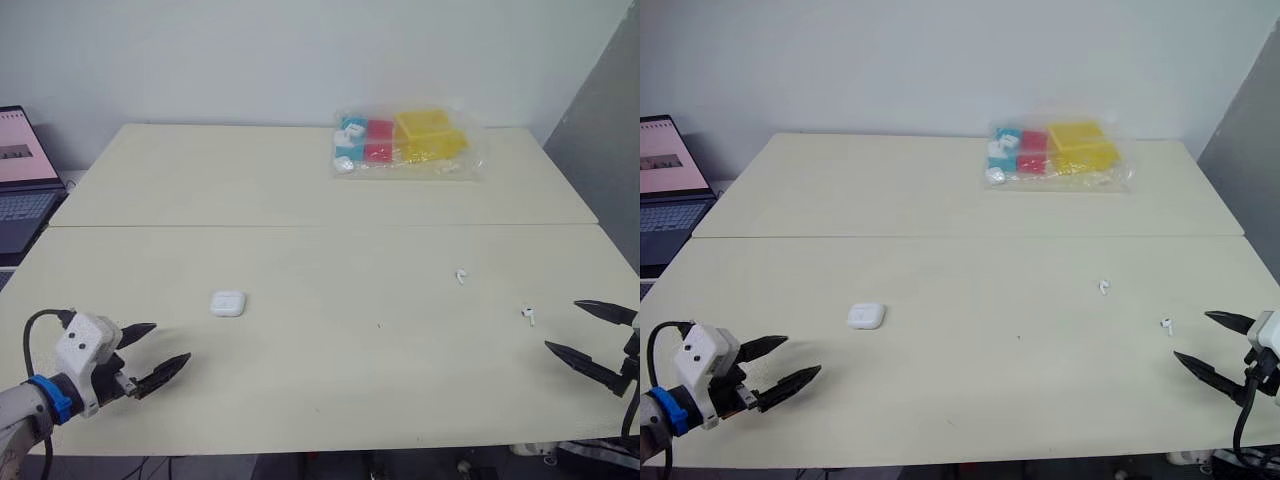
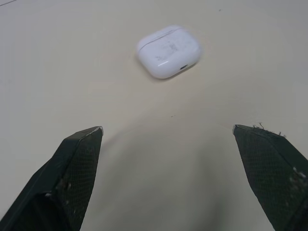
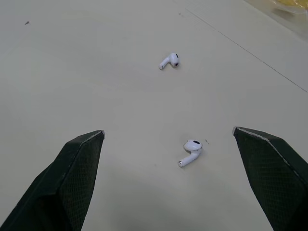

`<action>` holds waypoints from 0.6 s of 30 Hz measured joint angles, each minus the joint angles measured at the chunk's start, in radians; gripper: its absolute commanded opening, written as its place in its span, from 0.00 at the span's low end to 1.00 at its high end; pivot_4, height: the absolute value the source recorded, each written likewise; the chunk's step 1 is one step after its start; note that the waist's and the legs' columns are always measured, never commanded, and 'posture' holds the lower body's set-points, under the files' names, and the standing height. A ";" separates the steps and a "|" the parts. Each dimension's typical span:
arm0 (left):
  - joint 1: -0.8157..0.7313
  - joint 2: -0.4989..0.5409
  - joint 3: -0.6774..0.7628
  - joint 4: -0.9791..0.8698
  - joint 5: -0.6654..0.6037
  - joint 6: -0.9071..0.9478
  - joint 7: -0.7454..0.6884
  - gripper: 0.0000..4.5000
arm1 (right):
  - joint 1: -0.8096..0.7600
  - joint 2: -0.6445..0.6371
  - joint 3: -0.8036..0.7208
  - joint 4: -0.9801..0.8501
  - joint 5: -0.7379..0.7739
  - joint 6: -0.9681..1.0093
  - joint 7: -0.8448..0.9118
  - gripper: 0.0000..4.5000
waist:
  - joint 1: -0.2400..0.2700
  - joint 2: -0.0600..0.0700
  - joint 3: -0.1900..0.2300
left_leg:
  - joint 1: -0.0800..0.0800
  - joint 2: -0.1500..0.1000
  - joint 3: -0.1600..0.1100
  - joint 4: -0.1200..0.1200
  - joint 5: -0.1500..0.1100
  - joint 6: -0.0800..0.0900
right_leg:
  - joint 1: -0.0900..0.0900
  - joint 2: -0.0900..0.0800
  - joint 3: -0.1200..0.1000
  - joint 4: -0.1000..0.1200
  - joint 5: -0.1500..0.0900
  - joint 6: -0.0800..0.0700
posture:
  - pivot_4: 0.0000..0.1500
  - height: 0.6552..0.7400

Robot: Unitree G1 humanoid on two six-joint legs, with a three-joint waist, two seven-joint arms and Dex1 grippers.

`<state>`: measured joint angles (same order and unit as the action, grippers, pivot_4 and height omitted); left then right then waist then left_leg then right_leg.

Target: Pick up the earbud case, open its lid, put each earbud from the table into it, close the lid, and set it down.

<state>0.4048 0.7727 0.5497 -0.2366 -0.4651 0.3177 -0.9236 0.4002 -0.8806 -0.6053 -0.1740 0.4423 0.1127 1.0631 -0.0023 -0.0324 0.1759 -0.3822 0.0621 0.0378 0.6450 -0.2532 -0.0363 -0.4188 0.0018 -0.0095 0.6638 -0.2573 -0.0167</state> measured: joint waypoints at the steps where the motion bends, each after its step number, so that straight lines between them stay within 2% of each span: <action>1: -0.012 -0.010 0.011 0.000 -0.006 0.002 0.010 1.00 | 0.000 0.002 0.001 0.000 -0.003 -0.001 0.000 1.00 | 0.000 0.000 0.000 | 0.000 0.000 0.000 0.000 0.000 0.000 | 0.000 0.000 0.000 0.000 0.002 0.003 | 1.00 1.00; 5: -0.025 -0.025 0.049 -0.008 -0.026 0.019 0.049 1.00 | -0.004 0.015 0.002 0.000 -0.018 -0.012 -0.001 1.00 | -0.001 -0.001 -0.001 | 0.000 0.000 0.000 0.000 0.000 0.000 | 0.000 0.000 0.000 0.000 0.002 0.003 | 1.00 1.00; 8: -0.039 -0.134 0.079 -0.117 -0.094 0.119 0.196 1.00 | -0.022 0.028 0.006 -0.016 -0.019 -0.012 -0.004 1.00 | -0.001 -0.001 -0.001 | 0.000 0.001 -0.001 0.001 0.000 0.000 | 0.001 0.000 0.002 0.000 0.003 0.005 | 1.00 1.00; 12: -0.034 -0.201 0.074 -0.260 -0.130 0.193 0.318 1.00 | -0.044 0.028 0.014 -0.060 -0.010 -0.001 -0.005 1.00 | 0.000 -0.002 -0.002 | 0.003 0.000 -0.001 0.001 0.000 0.000 | 0.004 0.000 0.001 0.000 0.003 0.006 | 1.00 1.00; 16: -0.035 -0.332 0.014 -0.323 -0.120 0.256 0.488 1.00 | -0.100 0.027 0.070 -0.133 0.030 0.057 -0.016 1.00 | -0.002 -0.001 -0.003 | 0.008 0.000 -0.003 0.001 0.000 0.000 | 0.009 0.000 0.002 0.000 0.003 0.006 | 1.00 1.00; 18: -0.029 -0.364 -0.040 -0.348 -0.102 0.287 0.546 1.00 | -0.146 0.016 0.094 -0.185 0.066 0.102 -0.018 1.00 | -0.002 -0.003 -0.002 | 0.009 0.000 -0.003 0.001 0.000 0.000 | 0.010 0.001 0.001 0.000 0.003 0.006 | 1.00 1.00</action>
<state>0.3761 0.4084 0.5096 -0.5847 -0.5675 0.6043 -0.3777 0.2538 -0.8650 -0.5117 -0.3590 0.5086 0.2151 1.0451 -0.0045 -0.0351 0.1736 -0.3728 0.0619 0.0343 0.6463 -0.2531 -0.0364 -0.4086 0.0032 -0.0085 0.6641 -0.2539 -0.0111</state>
